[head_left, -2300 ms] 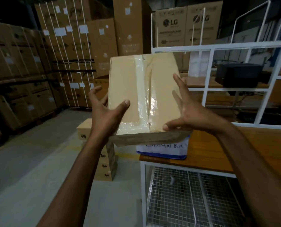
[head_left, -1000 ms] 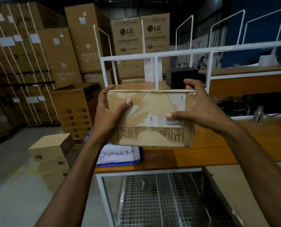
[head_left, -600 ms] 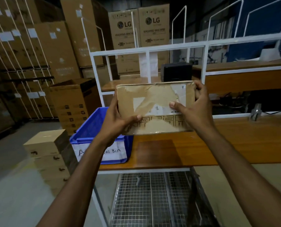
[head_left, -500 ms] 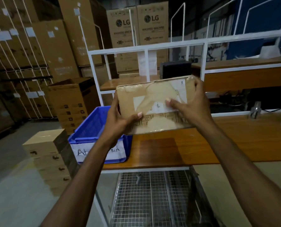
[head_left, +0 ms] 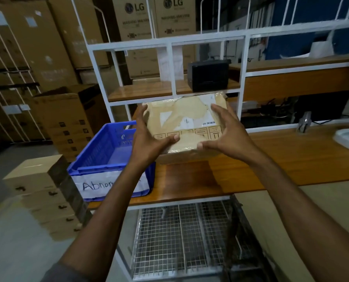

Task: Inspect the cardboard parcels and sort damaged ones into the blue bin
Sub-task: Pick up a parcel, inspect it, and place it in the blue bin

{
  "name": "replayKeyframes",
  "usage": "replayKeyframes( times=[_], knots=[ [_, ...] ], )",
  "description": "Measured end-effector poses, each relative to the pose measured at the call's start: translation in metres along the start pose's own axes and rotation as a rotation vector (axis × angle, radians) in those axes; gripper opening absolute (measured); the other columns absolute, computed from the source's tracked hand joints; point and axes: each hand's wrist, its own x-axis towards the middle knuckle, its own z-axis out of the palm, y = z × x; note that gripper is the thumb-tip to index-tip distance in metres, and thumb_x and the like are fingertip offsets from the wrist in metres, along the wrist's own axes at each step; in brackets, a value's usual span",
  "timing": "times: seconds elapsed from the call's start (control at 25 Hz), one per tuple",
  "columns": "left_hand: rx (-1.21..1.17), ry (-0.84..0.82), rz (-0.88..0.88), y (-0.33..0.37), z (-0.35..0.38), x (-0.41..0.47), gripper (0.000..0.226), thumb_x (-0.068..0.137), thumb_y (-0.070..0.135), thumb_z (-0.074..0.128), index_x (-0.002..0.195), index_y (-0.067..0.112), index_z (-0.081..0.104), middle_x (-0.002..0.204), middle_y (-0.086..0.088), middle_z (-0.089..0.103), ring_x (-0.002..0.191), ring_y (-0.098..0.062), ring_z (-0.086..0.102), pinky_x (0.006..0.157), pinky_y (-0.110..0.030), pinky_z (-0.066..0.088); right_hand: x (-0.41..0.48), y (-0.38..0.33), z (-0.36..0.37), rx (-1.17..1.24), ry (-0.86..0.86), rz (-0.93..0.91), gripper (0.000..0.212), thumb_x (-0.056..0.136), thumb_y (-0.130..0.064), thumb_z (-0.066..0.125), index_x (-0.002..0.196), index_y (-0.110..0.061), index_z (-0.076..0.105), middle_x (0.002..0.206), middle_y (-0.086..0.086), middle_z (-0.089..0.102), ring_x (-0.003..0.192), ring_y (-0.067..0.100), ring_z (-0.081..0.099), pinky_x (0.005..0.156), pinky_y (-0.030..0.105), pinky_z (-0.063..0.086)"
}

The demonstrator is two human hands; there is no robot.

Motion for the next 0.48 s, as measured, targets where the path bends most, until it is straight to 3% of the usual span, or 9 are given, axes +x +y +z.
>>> replayKeyframes(
  times=[0.08, 0.12, 0.24, 0.28, 0.4, 0.48],
  knots=[
    [-0.004, -0.004, -0.013, -0.007, 0.001, -0.001, 0.100, 0.073, 0.043, 0.095, 0.153, 0.030, 0.037, 0.161, 0.000, 0.040, 0.144, -0.021, 0.044, 0.102, -0.031, 0.053, -0.001, 0.007, 0.002, 0.009, -0.136, -0.026, 0.126, 0.058, -0.020, 0.102, 0.160, -0.037, 0.032, 0.172, -0.010, -0.006, 0.140, -0.001, 0.027, 0.105, 0.011, 0.044],
    [-0.006, -0.038, -0.007, -0.009, 0.000, 0.001, 0.093, 0.072, 0.048, 0.094, 0.149, 0.029, 0.045, 0.159, 0.001, 0.041, 0.141, -0.022, 0.047, 0.101, -0.038, 0.057, -0.001, 0.010, 0.004, 0.016, -0.145, -0.019, 0.124, 0.057, -0.018, 0.102, 0.160, -0.035, 0.034, 0.173, -0.009, -0.009, 0.140, -0.002, 0.026, 0.105, 0.010, 0.044],
    [0.037, -0.226, -0.024, -0.019, -0.006, 0.008, 0.096, 0.064, 0.055, 0.094, 0.148, 0.030, 0.053, 0.168, 0.006, 0.017, 0.145, -0.021, 0.036, 0.108, -0.038, 0.053, 0.002, 0.021, 0.017, 0.041, -0.032, 0.023, 0.101, 0.057, -0.030, 0.102, 0.147, -0.030, 0.058, 0.175, 0.001, 0.007, 0.150, 0.014, 0.032, 0.115, 0.039, 0.047],
    [0.063, -0.285, -0.028, -0.022, -0.008, 0.010, 0.099, 0.062, 0.053, 0.093, 0.149, 0.031, 0.053, 0.171, 0.008, 0.009, 0.148, -0.021, 0.031, 0.113, -0.038, 0.049, 0.004, 0.025, 0.020, 0.047, 0.005, 0.038, 0.092, 0.057, -0.034, 0.101, 0.141, -0.029, 0.064, 0.174, 0.003, 0.014, 0.152, 0.017, 0.032, 0.117, 0.043, 0.045],
    [0.115, -0.315, -0.064, -0.037, -0.007, 0.013, 0.093, 0.066, 0.052, 0.091, 0.150, 0.037, 0.053, 0.176, 0.005, 0.007, 0.158, -0.027, 0.022, 0.121, -0.053, 0.039, 0.014, 0.029, 0.025, 0.053, 0.100, 0.056, 0.075, 0.061, -0.047, 0.097, 0.129, -0.028, 0.072, 0.169, 0.004, 0.030, 0.152, 0.018, 0.034, 0.119, 0.044, 0.041],
    [0.098, -0.273, -0.100, -0.045, 0.001, 0.010, 0.082, 0.073, 0.048, 0.090, 0.147, 0.036, 0.057, 0.175, 0.002, 0.017, 0.158, -0.025, 0.023, 0.122, -0.052, 0.037, 0.020, 0.029, 0.026, 0.059, 0.116, 0.092, 0.071, 0.060, -0.052, 0.095, 0.124, -0.029, 0.074, 0.166, 0.003, 0.036, 0.150, 0.017, 0.037, 0.120, 0.041, 0.040]
  ],
)
